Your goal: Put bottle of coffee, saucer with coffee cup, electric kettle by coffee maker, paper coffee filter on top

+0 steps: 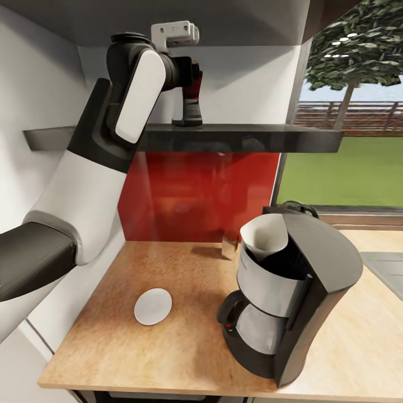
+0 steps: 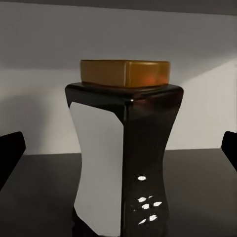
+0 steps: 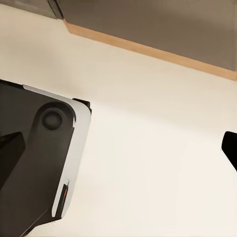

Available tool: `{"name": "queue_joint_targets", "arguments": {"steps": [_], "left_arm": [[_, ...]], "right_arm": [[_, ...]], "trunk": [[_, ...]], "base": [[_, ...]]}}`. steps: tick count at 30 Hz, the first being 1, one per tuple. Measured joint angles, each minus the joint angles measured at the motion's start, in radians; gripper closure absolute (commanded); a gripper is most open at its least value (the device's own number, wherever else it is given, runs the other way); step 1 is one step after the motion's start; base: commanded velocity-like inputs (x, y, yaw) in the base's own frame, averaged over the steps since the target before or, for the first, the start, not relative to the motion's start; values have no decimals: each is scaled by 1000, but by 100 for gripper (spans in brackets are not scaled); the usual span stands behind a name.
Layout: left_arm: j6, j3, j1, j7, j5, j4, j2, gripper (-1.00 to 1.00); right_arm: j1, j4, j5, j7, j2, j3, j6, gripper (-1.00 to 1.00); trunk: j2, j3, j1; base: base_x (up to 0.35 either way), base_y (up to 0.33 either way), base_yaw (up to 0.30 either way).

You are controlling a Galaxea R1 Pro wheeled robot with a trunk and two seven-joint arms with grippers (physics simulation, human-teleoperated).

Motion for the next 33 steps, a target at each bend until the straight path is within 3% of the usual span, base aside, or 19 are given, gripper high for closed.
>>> {"name": "queue_joint_targets", "arguments": {"steps": [33], "left_arm": [[1,0,15,-7,0,0,0,-100]], "right_arm": [[0,0,-1,0,0,0,0,-100]], "trunk": [[0,0,0]], "base": [[36,0,0]]}}
